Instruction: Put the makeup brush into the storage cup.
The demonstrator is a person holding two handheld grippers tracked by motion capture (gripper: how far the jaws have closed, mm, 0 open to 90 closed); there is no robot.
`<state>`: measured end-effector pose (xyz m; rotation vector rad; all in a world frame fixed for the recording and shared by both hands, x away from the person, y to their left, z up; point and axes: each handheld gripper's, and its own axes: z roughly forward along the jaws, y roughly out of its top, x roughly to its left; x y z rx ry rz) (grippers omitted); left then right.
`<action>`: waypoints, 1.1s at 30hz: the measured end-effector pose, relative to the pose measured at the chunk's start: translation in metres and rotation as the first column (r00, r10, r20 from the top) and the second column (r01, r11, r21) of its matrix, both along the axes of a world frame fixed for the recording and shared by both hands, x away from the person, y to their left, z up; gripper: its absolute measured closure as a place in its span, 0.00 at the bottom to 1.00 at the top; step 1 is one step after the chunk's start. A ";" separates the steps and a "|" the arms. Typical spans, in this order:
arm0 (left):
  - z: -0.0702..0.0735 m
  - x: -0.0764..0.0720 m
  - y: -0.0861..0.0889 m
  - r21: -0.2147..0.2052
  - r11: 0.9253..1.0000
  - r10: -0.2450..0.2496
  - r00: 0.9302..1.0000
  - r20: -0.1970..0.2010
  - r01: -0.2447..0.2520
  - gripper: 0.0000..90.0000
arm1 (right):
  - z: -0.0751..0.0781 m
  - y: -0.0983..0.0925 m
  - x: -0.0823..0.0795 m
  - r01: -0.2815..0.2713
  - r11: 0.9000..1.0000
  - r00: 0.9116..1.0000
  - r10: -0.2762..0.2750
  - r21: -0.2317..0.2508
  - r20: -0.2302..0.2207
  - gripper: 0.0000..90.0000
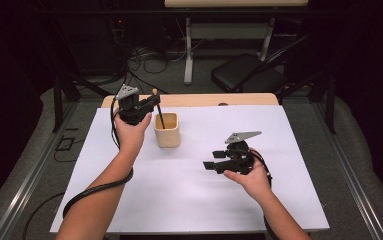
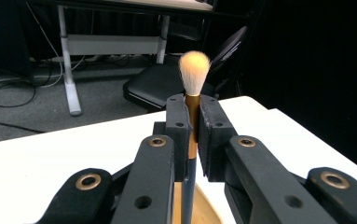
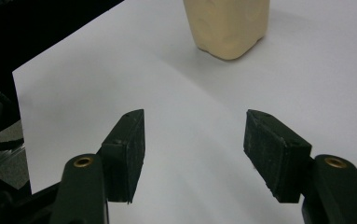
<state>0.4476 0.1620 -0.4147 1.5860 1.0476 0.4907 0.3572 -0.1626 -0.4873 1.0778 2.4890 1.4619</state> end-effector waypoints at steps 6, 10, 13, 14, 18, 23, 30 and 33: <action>-0.004 -0.001 0.000 -0.004 1.000 0.002 1.000 -0.008 -0.002 0.93 | -0.001 -0.009 -0.003 0.019 1.000 1.000 -0.019 -0.004 0.008 0.43; -0.007 -0.002 0.001 -0.008 1.000 0.000 1.000 -0.010 0.000 0.93 | -0.003 -0.015 -0.005 0.038 0.999 0.999 -0.038 -0.004 0.009 0.43; -0.009 -0.003 0.001 -0.011 1.000 0.001 1.000 -0.011 -0.001 0.93 | -0.004 -0.018 -0.007 0.046 0.999 0.999 -0.046 -0.010 0.000 0.43; -0.010 -0.003 0.002 -0.009 1.000 -0.001 1.000 -0.011 0.001 0.93 | -0.005 -0.019 -0.007 0.046 0.999 0.999 -0.046 -0.010 0.008 0.43; -0.013 -0.003 0.003 -0.009 1.000 0.001 1.000 -0.014 -0.001 0.93 | -0.006 -0.023 -0.009 0.052 0.999 0.999 -0.052 -0.017 0.006 0.43; -0.016 -0.003 0.003 -0.011 1.000 -0.003 1.000 -0.012 0.003 0.93 | -0.008 -0.027 -0.011 0.064 0.998 0.998 -0.064 -0.014 -0.002 0.43; -0.022 -0.004 0.000 -0.002 1.000 -0.004 1.000 -0.011 0.004 0.93 | -0.009 -0.032 -0.014 0.072 0.997 0.997 -0.072 -0.013 0.006 0.43; -0.025 -0.004 -0.001 0.010 1.000 -0.009 1.000 -0.006 0.009 0.93 | -0.011 -0.034 -0.016 0.077 0.997 0.997 -0.076 -0.011 0.007 0.43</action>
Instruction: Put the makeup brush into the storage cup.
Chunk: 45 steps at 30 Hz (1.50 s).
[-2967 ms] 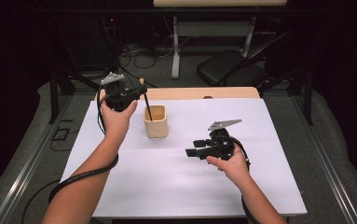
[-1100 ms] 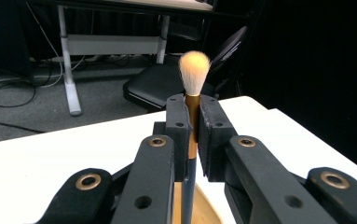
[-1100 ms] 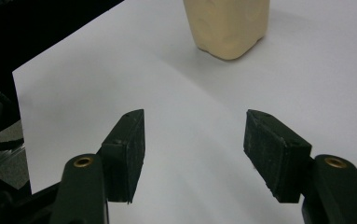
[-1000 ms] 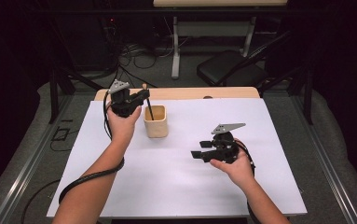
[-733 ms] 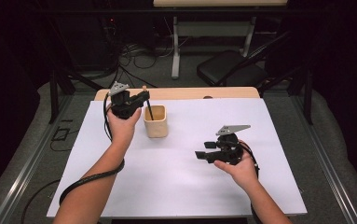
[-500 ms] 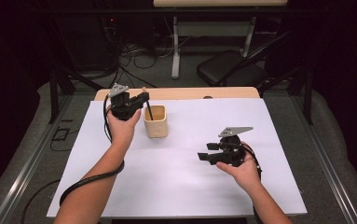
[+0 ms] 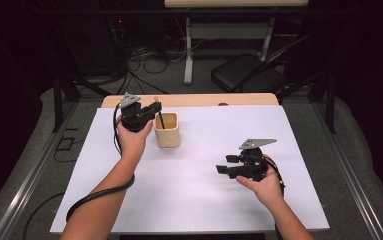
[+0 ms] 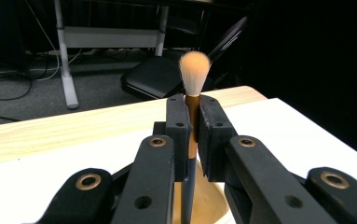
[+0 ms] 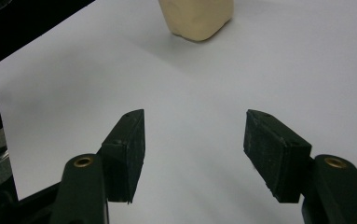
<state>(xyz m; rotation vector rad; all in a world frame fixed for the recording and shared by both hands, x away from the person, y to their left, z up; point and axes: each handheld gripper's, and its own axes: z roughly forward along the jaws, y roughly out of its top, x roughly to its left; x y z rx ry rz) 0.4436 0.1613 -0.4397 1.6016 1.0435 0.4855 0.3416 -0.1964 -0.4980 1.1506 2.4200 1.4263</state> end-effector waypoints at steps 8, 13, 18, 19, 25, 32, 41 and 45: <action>-0.007 -0.001 -0.002 0.022 1.000 0.000 1.000 0.002 0.000 0.93 | -0.002 -0.004 -0.001 0.012 1.000 1.000 -0.012 0.010 -0.001 0.43; -0.011 -0.002 -0.003 0.025 1.000 -0.004 1.000 0.000 0.004 0.93 | -0.004 -0.006 -0.001 0.017 1.000 1.000 -0.017 0.015 0.000 0.43; -0.016 -0.002 -0.003 0.027 1.000 -0.003 1.000 -0.005 0.003 0.93 | -0.006 -0.007 -0.002 0.022 0.999 1.000 -0.022 0.024 -0.003 0.43; -0.017 -0.002 -0.003 0.023 1.000 -0.002 1.000 -0.005 0.002 0.93 | -0.006 -0.007 -0.002 0.021 1.000 1.000 -0.021 0.020 0.000 0.43; -0.023 -0.003 -0.002 0.023 1.000 -0.002 1.000 -0.013 0.002 0.93 | -0.008 -0.009 -0.002 0.026 1.000 1.000 -0.026 0.016 -0.004 0.43; -0.030 -0.004 -0.002 0.027 1.000 -0.003 1.000 -0.020 0.003 0.93 | -0.011 -0.011 -0.002 0.030 0.999 1.000 -0.030 0.019 -0.004 0.43; -0.034 -0.005 -0.003 0.033 0.999 -0.006 1.000 -0.021 0.006 0.93 | -0.011 -0.011 -0.002 0.029 0.999 1.000 -0.029 0.019 -0.008 0.43; -0.036 -0.005 -0.003 0.036 0.999 -0.004 1.000 -0.023 0.005 0.93 | -0.012 -0.011 -0.003 0.031 0.999 0.999 -0.031 0.020 -0.008 0.43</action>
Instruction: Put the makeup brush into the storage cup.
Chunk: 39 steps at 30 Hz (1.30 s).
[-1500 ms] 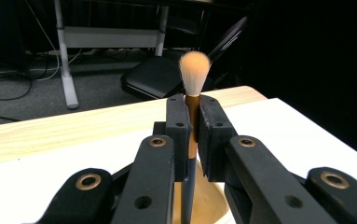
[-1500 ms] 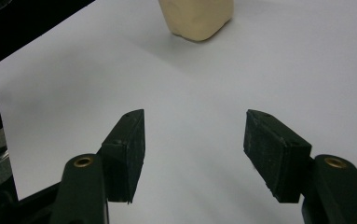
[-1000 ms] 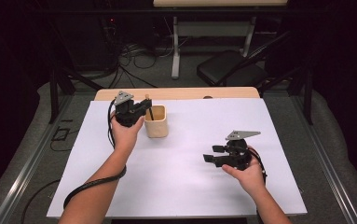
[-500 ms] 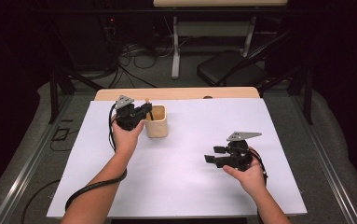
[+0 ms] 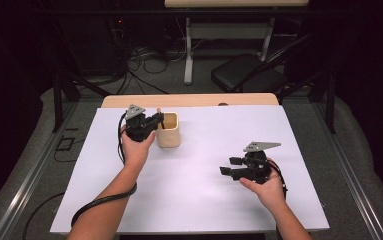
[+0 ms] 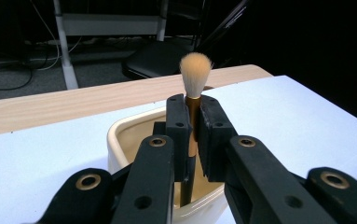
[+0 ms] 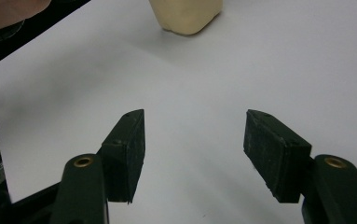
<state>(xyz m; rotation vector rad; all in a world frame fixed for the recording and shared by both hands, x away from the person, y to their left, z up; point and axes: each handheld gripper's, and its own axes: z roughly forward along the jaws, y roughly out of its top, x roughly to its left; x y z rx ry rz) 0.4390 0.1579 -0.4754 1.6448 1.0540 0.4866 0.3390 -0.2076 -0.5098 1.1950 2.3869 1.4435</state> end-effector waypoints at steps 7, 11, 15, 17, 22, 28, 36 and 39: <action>-0.004 0.000 0.000 0.008 1.000 0.003 1.000 -0.007 -0.003 0.93 | -0.001 0.000 0.000 0.000 1.000 1.000 0.000 0.000 -0.001 0.43; -0.006 0.001 0.000 0.014 1.000 0.004 1.000 -0.012 -0.003 0.93 | -0.001 0.001 0.000 -0.001 1.000 1.000 0.001 -0.002 -0.006 0.43; -0.007 0.001 -0.001 0.016 1.000 0.008 1.000 -0.012 -0.008 0.93 | -0.002 0.000 0.000 -0.003 1.000 1.000 0.003 0.000 -0.006 0.43; -0.008 0.001 -0.001 0.019 1.000 0.008 1.000 -0.014 -0.008 0.93 | -0.002 0.000 0.000 -0.002 1.000 1.000 0.002 0.000 -0.006 0.43; -0.008 0.001 -0.002 0.023 1.000 0.009 1.000 -0.016 -0.008 0.93 | -0.002 0.000 0.000 -0.002 1.000 1.000 0.002 0.001 -0.007 0.43; -0.009 0.001 -0.002 0.028 1.000 0.011 1.000 -0.020 -0.010 0.93 | -0.002 0.000 0.001 -0.002 1.000 1.000 0.002 0.001 -0.007 0.43; -0.009 0.001 -0.003 0.039 0.999 0.008 1.000 -0.018 -0.007 0.93 | -0.002 0.001 0.001 -0.002 1.000 1.000 0.002 0.000 -0.009 0.43; -0.009 0.001 -0.003 0.040 0.999 0.010 1.000 -0.022 -0.009 0.93 | -0.002 0.001 0.001 -0.003 1.000 1.000 0.003 -0.001 -0.010 0.43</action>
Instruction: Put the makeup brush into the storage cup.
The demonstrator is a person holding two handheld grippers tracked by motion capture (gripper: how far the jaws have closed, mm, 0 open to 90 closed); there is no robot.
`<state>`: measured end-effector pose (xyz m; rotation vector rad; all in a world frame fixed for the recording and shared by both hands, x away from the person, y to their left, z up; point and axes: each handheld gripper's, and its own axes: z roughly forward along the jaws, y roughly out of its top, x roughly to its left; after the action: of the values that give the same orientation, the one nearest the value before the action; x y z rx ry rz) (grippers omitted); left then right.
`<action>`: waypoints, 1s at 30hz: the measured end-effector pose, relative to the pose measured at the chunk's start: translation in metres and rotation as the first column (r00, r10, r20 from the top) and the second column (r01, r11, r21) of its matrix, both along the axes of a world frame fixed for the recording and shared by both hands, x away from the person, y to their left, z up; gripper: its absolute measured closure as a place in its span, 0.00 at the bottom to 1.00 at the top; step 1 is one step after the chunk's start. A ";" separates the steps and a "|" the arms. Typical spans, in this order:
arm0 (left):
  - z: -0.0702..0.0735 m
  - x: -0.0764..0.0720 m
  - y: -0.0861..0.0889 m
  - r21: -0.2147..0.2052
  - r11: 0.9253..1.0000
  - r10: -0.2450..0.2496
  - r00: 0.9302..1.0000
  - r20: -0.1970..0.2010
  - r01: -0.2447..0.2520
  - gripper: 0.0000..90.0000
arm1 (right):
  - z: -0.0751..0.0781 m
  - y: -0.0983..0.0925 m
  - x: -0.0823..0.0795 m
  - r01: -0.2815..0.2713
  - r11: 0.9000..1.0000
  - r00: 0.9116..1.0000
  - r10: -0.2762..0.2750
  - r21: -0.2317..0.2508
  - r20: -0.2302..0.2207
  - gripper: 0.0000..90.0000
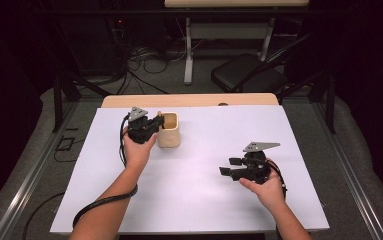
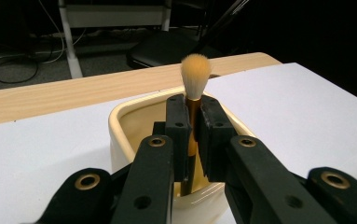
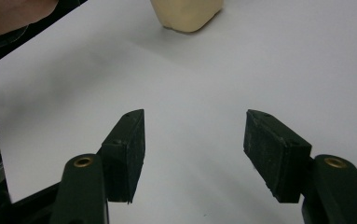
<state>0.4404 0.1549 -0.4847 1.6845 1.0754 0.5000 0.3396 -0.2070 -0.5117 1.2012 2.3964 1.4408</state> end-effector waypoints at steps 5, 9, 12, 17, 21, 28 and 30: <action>0.000 0.000 0.000 0.007 1.000 0.005 1.000 -0.007 -0.005 0.92 | 0.000 0.000 0.000 0.000 1.000 1.000 0.000 0.000 0.003 0.43; 0.000 0.000 0.000 0.011 1.000 0.008 1.000 -0.002 -0.008 0.85 | 0.000 0.000 0.000 0.001 1.000 1.000 -0.001 0.002 0.000 0.43; 0.000 0.001 -0.001 0.017 1.000 0.016 1.000 0.005 -0.016 0.77 | 0.000 0.000 0.000 0.001 1.000 1.000 -0.001 0.001 0.002 0.43; -0.001 0.002 -0.001 0.028 0.999 0.034 0.999 0.018 -0.035 0.58 | 0.000 0.000 0.000 0.000 1.000 1.000 0.000 -0.001 -0.001 0.43; -0.002 0.002 0.000 0.015 0.999 0.049 0.999 0.013 -0.049 0.48 | 0.000 0.000 0.000 -0.002 1.000 1.000 0.002 -0.002 0.002 0.43; -0.001 0.002 0.002 0.025 0.998 0.058 0.998 0.023 -0.059 0.43 | 0.001 0.000 0.000 -0.001 1.000 1.000 0.001 0.000 0.001 0.43; -0.001 0.001 0.003 0.027 0.998 0.059 0.998 0.019 -0.060 0.42 | 0.001 0.001 0.000 0.000 1.000 1.000 0.000 0.002 0.003 0.43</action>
<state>0.4416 0.1576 -0.4856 1.6724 1.1125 0.5697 0.3393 -0.2063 -0.5111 1.1991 2.3936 1.4447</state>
